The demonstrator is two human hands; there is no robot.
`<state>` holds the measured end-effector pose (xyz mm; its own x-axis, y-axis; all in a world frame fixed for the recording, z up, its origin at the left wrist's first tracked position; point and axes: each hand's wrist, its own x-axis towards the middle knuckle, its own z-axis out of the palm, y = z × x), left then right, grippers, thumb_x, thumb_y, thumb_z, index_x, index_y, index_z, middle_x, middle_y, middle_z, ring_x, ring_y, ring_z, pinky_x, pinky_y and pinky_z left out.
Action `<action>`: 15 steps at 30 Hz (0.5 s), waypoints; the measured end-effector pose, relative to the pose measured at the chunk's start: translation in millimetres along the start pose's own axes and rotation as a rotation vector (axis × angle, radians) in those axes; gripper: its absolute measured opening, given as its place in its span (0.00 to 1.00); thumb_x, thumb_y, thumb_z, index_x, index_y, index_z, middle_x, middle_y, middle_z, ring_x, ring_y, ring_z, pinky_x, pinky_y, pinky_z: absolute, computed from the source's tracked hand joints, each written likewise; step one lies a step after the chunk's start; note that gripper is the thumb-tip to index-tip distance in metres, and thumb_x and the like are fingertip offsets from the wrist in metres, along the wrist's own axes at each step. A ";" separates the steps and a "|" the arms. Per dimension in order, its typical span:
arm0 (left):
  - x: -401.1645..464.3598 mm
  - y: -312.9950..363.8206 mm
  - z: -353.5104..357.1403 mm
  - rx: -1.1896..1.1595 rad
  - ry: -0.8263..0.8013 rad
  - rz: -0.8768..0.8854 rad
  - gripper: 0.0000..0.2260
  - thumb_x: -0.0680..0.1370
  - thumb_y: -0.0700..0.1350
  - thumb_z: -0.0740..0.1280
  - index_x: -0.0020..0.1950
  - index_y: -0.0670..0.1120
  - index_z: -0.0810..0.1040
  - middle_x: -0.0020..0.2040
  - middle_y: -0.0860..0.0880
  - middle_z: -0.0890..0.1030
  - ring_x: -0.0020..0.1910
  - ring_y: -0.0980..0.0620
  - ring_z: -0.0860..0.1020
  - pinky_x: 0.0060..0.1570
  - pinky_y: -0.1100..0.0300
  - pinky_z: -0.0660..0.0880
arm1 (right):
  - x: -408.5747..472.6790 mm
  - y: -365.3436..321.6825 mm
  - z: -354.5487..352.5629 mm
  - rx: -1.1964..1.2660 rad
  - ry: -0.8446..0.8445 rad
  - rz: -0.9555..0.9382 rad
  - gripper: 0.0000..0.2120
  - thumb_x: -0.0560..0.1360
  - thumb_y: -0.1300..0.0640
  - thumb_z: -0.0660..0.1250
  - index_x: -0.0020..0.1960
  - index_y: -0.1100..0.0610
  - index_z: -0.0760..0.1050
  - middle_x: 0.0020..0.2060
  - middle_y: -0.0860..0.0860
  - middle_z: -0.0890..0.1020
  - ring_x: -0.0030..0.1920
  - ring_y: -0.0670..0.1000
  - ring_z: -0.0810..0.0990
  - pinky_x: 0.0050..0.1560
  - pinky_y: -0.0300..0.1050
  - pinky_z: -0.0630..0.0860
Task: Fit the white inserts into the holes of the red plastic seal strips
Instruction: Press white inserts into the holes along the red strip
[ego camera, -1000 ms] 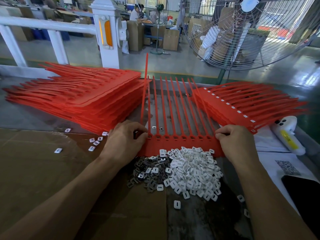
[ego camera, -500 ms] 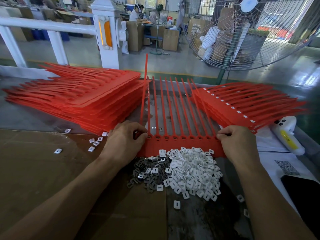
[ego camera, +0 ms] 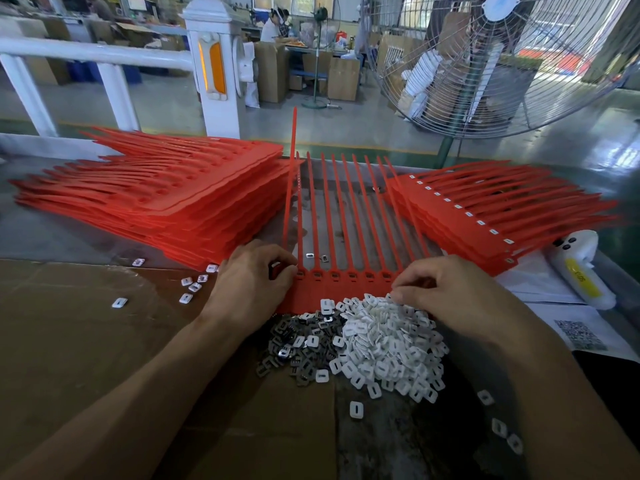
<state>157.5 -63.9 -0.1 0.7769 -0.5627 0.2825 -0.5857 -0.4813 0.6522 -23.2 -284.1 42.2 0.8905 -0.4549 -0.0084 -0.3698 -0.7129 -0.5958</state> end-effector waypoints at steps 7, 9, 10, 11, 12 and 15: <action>-0.7 1.2 -0.2 -0.006 0.004 0.012 0.05 0.79 0.50 0.70 0.54 0.56 0.83 0.54 0.56 0.77 0.59 0.53 0.74 0.64 0.45 0.71 | -3.2 -11.6 6.2 0.080 -0.213 -0.120 0.05 0.72 0.46 0.79 0.46 0.41 0.85 0.39 0.40 0.86 0.40 0.40 0.83 0.43 0.38 0.76; -0.8 0.7 -0.4 -0.010 0.005 0.015 0.05 0.79 0.50 0.70 0.54 0.56 0.83 0.54 0.56 0.77 0.59 0.53 0.74 0.64 0.45 0.72 | -3.2 -12.5 5.4 0.115 -0.187 -0.141 0.03 0.74 0.50 0.78 0.45 0.43 0.85 0.37 0.41 0.85 0.36 0.39 0.82 0.39 0.36 0.76; -0.8 0.6 -0.5 -0.012 0.005 0.016 0.05 0.79 0.50 0.70 0.54 0.55 0.83 0.54 0.56 0.77 0.59 0.53 0.74 0.64 0.45 0.72 | -3.3 -12.6 4.9 0.133 -0.171 -0.149 0.03 0.75 0.52 0.77 0.44 0.45 0.85 0.37 0.41 0.85 0.36 0.39 0.82 0.39 0.35 0.76; -0.7 0.6 -0.4 -0.012 0.005 0.017 0.05 0.79 0.50 0.70 0.54 0.55 0.83 0.55 0.56 0.77 0.59 0.53 0.74 0.64 0.45 0.71 | -3.4 -12.7 4.7 0.134 -0.154 -0.155 0.04 0.76 0.54 0.76 0.44 0.45 0.85 0.37 0.41 0.85 0.36 0.38 0.82 0.40 0.35 0.75; -0.6 0.6 -0.4 -0.012 0.004 0.019 0.05 0.79 0.50 0.70 0.54 0.55 0.83 0.55 0.57 0.77 0.59 0.53 0.74 0.64 0.46 0.71 | -3.5 -12.8 4.8 0.123 -0.134 -0.158 0.05 0.76 0.54 0.76 0.44 0.45 0.85 0.38 0.40 0.86 0.38 0.38 0.82 0.41 0.35 0.74; -0.7 0.4 -0.6 -0.007 0.010 0.035 0.05 0.79 0.50 0.71 0.54 0.55 0.83 0.55 0.57 0.76 0.59 0.53 0.74 0.64 0.46 0.72 | -3.1 -15.0 8.3 0.121 -0.063 -0.144 0.05 0.78 0.53 0.74 0.45 0.43 0.85 0.39 0.38 0.85 0.39 0.37 0.81 0.41 0.33 0.71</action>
<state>156.8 -63.3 0.3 0.7582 -0.5725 0.3121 -0.6109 -0.4567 0.6467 -18.3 -267.6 44.4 0.9480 -0.3161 0.0358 -0.2065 -0.6969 -0.6868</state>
